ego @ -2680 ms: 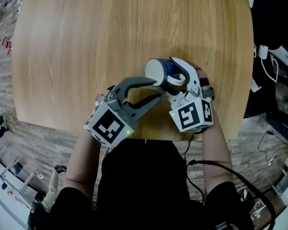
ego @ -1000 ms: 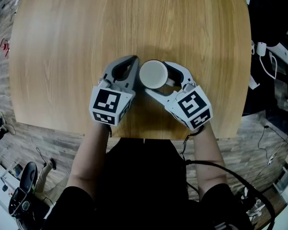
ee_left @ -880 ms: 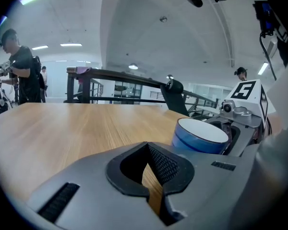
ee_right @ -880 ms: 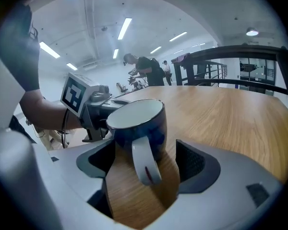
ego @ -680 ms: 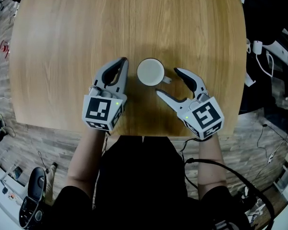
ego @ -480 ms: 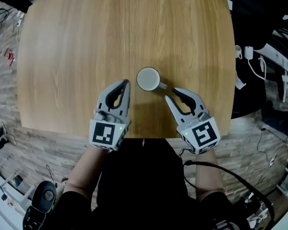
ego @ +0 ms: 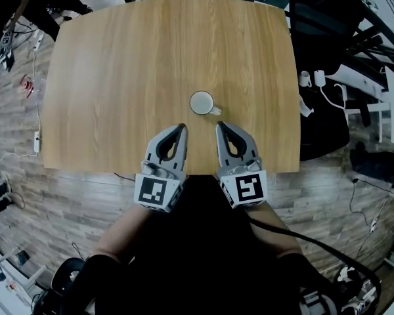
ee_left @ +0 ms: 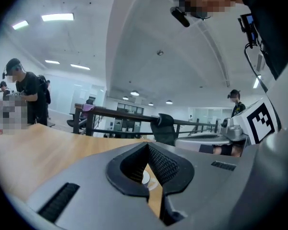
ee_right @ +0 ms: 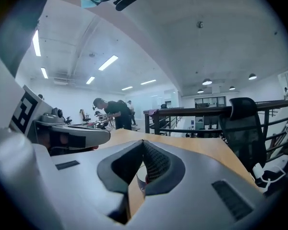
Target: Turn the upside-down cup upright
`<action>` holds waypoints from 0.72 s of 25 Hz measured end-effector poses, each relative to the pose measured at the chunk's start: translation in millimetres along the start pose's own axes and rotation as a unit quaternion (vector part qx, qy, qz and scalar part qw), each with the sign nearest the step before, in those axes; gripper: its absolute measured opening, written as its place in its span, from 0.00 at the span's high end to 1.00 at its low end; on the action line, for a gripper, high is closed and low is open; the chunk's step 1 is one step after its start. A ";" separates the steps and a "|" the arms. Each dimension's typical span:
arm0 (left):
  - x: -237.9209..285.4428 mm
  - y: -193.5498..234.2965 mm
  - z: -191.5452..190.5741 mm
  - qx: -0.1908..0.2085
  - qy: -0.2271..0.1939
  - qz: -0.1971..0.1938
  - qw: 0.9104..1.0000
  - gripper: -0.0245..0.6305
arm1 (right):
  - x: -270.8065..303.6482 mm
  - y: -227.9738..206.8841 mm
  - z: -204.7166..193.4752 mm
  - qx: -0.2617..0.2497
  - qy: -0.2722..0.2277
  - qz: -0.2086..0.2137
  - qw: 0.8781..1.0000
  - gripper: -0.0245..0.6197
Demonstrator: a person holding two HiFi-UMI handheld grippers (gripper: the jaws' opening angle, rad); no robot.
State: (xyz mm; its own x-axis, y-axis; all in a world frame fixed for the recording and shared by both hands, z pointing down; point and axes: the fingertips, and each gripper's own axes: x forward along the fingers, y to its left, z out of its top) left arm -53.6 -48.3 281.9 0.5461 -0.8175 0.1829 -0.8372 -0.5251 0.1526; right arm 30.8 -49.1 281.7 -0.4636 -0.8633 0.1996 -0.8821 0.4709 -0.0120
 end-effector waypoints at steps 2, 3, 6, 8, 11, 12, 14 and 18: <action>-5.7 -11.6 19.2 0.001 -0.017 -0.003 1.000 0.95 | -8.5 5.0 13.9 -0.009 -0.010 -0.011 1.000 0.94; -9.1 -16.5 28.2 0.001 -0.026 -0.006 1.000 0.95 | -12.5 7.4 20.1 -0.014 -0.014 -0.015 1.000 0.94; -21.6 -26.9 44.8 0.016 -0.043 -0.013 0.999 0.95 | -24.1 14.3 33.3 -0.020 -0.021 -0.026 0.999 0.94; -28.7 -30.3 51.1 0.026 -0.043 -0.015 0.999 0.95 | -29.8 18.1 42.0 -0.021 -0.024 -0.032 0.999 0.94; -36.6 -31.8 59.6 0.036 -0.048 -0.016 0.998 0.95 | -32.9 22.7 52.0 -0.012 -0.033 -0.039 0.999 0.94; -37.3 -31.6 61.9 0.039 -0.050 -0.017 0.998 0.95 | -32.6 23.0 54.3 -0.011 -0.035 -0.041 0.999 0.94; -36.0 -30.4 66.7 0.042 -0.054 -0.018 0.997 0.95 | -30.4 22.6 59.8 -0.013 -0.038 -0.043 0.998 0.94; -32.0 -29.3 74.0 0.054 -0.058 -0.021 0.997 0.95 | -27.1 22.7 73.0 -0.019 -0.047 -0.046 0.998 0.94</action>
State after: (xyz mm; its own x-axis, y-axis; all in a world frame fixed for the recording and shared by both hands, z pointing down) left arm -48.7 -24.3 199.6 0.5782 -0.8134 0.0633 -0.8159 -0.5760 0.0506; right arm 17.3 -28.3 204.6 -0.3879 -0.9156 0.1062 -0.9183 0.3938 0.0401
